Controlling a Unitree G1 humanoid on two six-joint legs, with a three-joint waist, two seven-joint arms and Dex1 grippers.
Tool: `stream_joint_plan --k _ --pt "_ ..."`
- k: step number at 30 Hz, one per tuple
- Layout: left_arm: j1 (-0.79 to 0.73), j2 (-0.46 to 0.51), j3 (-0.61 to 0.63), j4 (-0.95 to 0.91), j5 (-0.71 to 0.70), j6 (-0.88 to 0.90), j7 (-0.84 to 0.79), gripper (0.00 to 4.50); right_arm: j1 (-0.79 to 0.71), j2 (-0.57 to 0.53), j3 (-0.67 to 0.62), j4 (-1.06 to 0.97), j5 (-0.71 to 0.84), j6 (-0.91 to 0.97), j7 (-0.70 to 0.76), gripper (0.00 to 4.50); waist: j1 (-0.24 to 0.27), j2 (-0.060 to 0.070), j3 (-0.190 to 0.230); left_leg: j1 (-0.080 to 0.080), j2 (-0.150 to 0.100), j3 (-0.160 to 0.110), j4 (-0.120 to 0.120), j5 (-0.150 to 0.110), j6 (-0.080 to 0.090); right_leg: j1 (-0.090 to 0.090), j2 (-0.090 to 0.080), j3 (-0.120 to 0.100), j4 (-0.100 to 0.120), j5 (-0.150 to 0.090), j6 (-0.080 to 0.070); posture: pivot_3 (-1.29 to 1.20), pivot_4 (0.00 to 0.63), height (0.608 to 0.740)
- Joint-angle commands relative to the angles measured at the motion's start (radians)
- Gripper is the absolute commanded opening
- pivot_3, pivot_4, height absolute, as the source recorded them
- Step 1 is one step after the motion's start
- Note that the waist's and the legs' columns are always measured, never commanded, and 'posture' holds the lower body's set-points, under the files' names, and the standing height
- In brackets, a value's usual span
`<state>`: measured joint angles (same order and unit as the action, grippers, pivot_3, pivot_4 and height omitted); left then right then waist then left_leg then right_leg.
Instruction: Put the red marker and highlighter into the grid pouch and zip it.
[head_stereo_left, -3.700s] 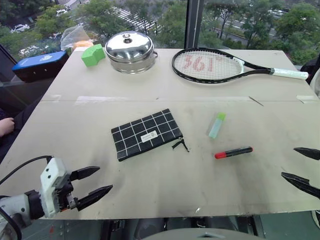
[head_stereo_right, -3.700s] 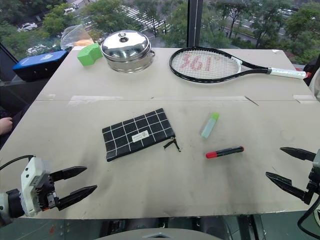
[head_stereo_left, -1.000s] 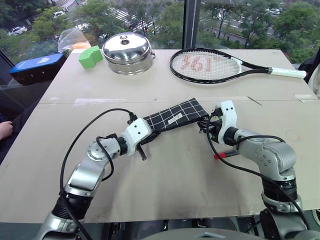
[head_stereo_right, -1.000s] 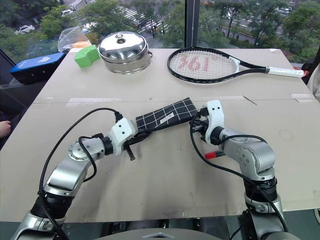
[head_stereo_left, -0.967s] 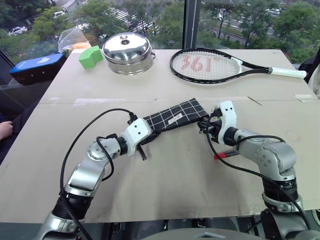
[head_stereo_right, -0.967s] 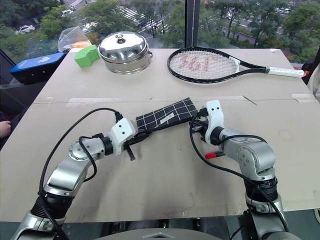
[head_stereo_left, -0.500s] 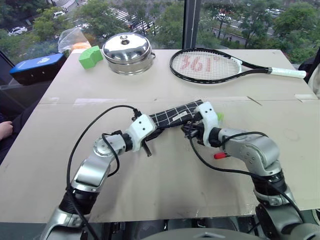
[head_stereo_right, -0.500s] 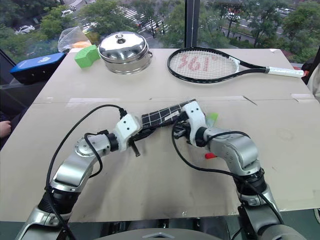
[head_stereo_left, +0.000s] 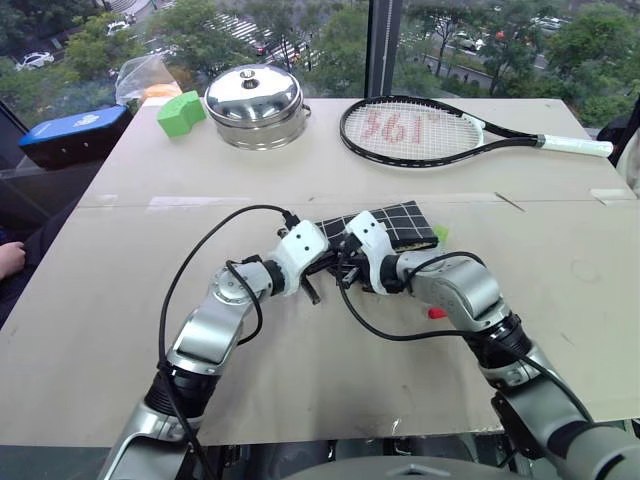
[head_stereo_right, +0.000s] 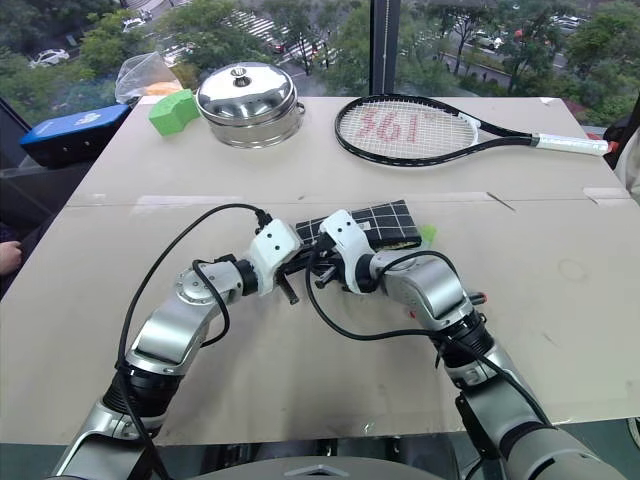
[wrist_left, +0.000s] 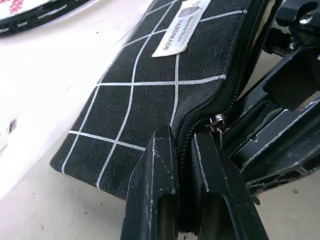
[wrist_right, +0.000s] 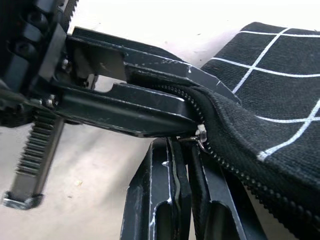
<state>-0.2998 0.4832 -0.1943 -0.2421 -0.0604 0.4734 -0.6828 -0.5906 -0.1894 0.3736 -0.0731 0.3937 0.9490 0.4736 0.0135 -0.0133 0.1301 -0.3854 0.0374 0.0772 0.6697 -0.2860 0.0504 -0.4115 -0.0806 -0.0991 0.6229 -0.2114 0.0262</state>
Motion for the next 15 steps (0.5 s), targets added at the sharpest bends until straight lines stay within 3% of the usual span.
stream_joint_plan --k 1,2,5,10,15 --pt "-0.013 0.012 0.029 -0.039 -0.024 -0.014 -0.013 0.0 0.086 -0.096 -0.072 -0.191 0.03 -0.006 0.05 1.42 0.001 0.0 0.0 -0.001 0.0 0.0 0.0 0.0 0.0 0.0 0.0 0.0 -0.001 0.0 0.0 0.0 0.15 0.74" --pt "-0.013 0.017 0.035 -0.034 -0.026 -0.017 -0.015 0.0 0.122 -0.147 -0.083 -0.261 0.028 -0.012 0.063 1.81 0.001 0.0 0.0 -0.001 0.0 0.0 0.0 0.0 0.0 0.0 -0.001 0.0 -0.001 0.0 0.0 0.0 0.15 0.74" --pt "-0.01 0.032 0.046 -0.033 -0.036 -0.021 -0.022 0.0 0.224 -0.231 -0.193 -0.434 0.12 0.025 0.101 1.81 -0.001 0.0 0.001 -0.001 0.0 0.0 0.0 0.0 0.0 0.0 -0.001 0.0 -0.002 -0.001 0.001 0.0 0.15 0.74" --pt "-0.003 0.048 0.062 -0.037 -0.048 -0.019 -0.03 0.0 0.295 -0.193 -0.4 -0.537 0.23 0.151 -0.013 0.03 -0.003 0.0 0.001 0.002 0.001 -0.002 -0.001 -0.003 0.004 0.0 0.001 0.0 0.0 -0.001 0.001 0.0 0.15 0.74" --pt "0.0 0.051 0.053 -0.046 -0.052 -0.018 -0.031 0.0 0.22 -0.058 -0.449 -0.454 0.216 0.195 -0.164 0.03 -0.003 0.0 0.001 0.002 0.001 -0.001 -0.001 -0.003 0.004 0.0 0.001 0.001 0.001 -0.001 0.001 0.0 0.15 0.74"
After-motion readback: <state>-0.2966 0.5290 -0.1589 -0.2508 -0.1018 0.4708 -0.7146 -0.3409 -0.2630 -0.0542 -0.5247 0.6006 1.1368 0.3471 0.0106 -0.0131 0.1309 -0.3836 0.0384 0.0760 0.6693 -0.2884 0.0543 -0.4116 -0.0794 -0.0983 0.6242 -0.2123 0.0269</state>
